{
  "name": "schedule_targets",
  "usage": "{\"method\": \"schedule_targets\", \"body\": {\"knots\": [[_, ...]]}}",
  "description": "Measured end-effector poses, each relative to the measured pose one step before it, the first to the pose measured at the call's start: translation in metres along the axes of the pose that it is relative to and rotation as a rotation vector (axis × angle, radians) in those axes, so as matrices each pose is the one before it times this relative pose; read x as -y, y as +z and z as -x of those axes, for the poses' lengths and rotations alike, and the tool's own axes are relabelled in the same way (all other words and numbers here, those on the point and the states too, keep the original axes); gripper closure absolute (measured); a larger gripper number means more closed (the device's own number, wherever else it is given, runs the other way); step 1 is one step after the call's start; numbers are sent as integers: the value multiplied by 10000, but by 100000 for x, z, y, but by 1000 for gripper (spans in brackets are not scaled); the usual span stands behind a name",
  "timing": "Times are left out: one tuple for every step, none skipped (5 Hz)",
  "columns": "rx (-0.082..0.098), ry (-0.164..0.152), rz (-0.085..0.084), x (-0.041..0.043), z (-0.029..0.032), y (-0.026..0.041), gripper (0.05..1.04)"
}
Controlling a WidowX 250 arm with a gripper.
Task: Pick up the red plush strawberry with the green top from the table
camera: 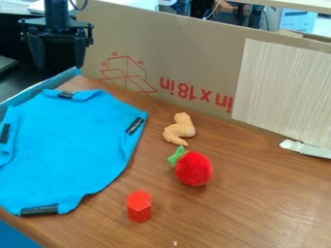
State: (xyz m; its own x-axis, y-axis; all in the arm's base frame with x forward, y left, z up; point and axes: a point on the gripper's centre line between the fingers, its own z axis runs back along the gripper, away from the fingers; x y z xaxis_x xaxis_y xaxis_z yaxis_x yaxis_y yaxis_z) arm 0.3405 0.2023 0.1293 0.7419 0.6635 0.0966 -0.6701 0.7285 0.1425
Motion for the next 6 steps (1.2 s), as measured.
{"method": "schedule_targets", "body": {"knots": [[-379,-72,-53,257,263,-1474,85],[-417,-430,47,316,1062,-1792,85],[-68,-673,62,505,1229,-836,85],[518,-526,54,1683,853,622,85],[277,-194,201,1832,1238,-140,85],[139,-263,-117,3263,1131,-398,85]]}}
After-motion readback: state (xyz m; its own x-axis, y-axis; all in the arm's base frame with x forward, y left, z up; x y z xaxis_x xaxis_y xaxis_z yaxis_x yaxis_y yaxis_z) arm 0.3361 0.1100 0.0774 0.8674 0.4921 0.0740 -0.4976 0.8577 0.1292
